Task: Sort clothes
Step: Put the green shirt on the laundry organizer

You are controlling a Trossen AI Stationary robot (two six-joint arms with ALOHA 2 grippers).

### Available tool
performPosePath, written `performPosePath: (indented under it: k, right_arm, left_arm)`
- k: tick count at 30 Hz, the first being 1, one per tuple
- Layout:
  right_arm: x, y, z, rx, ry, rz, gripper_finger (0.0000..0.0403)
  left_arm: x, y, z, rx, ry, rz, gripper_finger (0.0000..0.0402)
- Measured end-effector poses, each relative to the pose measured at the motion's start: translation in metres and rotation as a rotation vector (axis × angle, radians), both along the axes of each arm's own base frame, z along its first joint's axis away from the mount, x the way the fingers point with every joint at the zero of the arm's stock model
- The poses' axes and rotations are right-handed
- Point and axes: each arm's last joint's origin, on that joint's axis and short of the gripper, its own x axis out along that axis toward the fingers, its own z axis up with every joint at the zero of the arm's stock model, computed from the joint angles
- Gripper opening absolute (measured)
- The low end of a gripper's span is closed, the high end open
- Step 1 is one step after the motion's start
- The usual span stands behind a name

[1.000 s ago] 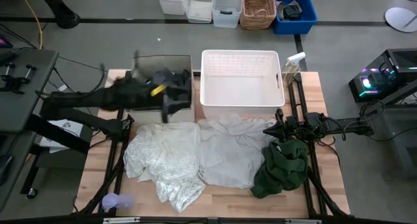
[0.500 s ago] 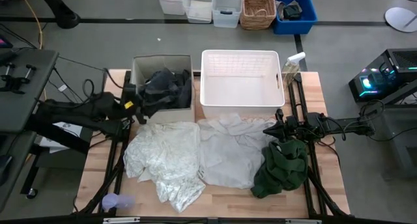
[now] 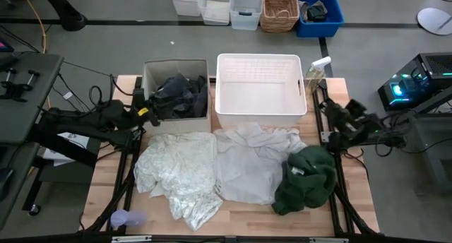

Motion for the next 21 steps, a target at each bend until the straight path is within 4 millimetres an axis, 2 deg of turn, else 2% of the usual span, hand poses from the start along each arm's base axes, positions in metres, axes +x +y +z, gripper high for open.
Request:
performPosePath:
  k: [2,4,9,13,17,21]
  right_arm:
    - [-0.004,0.003,0.018,-0.058,0.025,0.107,0.0001]
    - [-0.005,0.006,0.036,-0.070,0.167,0.259,0.0003]
    - [0.000,0.015,0.076,0.019,0.788,0.570,0.0024]
    - [0.022,0.026,0.099,0.028,1.235,0.743,0.0051]
    - [0.050,0.044,0.101,-0.023,1.689,0.890,0.0086]
    - [0.062,0.064,0.086,-0.097,2.133,0.963,0.0129]
  left_arm:
    - [-0.001,0.001,0.000,-0.004,-0.001,0.027,0.0268]
    - [-0.001,0.001,0.000,-0.005,0.001,0.046,0.0268]
    - [-0.001,0.001,0.000,0.000,0.004,0.050,0.0268]
    - [0.000,0.001,-0.001,0.027,0.024,0.032,0.0268]
    - [0.000,0.000,-0.002,0.057,0.047,-0.009,0.0268]
    - [0.000,-0.002,-0.004,0.070,0.068,-0.070,0.0268]
